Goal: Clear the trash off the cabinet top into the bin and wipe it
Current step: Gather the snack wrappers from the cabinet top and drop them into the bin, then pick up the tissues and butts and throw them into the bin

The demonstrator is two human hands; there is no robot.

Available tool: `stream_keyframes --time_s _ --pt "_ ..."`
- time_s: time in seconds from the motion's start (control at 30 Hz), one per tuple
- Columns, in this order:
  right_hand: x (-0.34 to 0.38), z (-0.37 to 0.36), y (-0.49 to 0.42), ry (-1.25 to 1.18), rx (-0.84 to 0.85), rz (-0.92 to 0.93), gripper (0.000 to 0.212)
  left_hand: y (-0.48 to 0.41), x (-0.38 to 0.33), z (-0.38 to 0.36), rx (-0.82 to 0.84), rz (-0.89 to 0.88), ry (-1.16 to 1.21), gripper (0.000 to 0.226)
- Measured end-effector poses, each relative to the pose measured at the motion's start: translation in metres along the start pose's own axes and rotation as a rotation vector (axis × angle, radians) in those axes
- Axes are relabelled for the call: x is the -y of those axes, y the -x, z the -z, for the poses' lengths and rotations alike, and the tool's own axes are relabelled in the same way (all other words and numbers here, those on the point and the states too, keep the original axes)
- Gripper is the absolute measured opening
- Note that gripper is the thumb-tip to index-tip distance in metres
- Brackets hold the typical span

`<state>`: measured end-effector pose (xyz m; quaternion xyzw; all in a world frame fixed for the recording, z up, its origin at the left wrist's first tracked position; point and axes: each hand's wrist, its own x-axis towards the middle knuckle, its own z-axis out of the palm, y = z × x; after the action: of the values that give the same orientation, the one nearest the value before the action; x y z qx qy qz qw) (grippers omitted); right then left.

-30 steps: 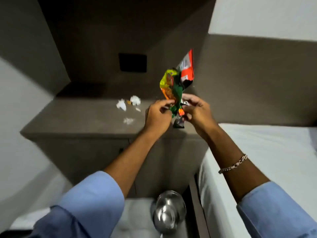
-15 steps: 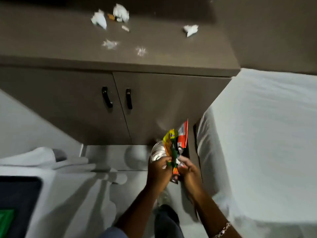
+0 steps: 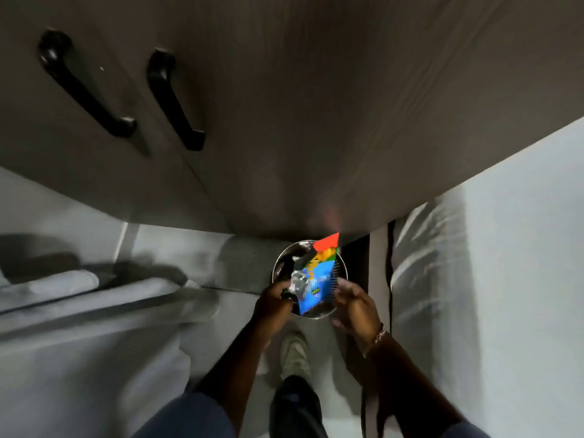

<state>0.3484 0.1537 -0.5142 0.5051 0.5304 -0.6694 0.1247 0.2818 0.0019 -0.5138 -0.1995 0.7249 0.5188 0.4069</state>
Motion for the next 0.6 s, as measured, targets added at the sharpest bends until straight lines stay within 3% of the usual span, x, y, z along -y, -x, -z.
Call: stream_keyframes --time_s 0.07,0.23,0.37,0.43,0.47,0.6 --pt "0.020 0.007 0.028 0.039 -0.027 0.050 0.025 0.027 -0.014 0.012 -0.033 -0.053 -0.036 0.035" --pt "0.102 0.008 0.142 0.135 0.115 0.260 0.023 0.128 -0.104 0.023 -0.050 -0.242 -0.024 0.037" --pt "0.175 0.004 0.207 0.146 0.237 0.526 0.019 0.189 -0.177 0.024 -0.053 -0.387 0.061 0.033" --pt "0.269 0.012 0.284 0.126 0.305 0.853 0.019 0.265 -0.257 0.043 -0.112 -0.615 0.095 0.032" --pt "0.278 0.015 0.292 0.142 0.343 0.908 0.019 0.275 -0.260 0.045 -0.086 -0.659 0.106 0.034" --pt "0.358 0.001 0.290 0.224 0.085 1.187 0.015 0.293 -0.322 0.059 -0.197 -0.918 0.114 0.032"
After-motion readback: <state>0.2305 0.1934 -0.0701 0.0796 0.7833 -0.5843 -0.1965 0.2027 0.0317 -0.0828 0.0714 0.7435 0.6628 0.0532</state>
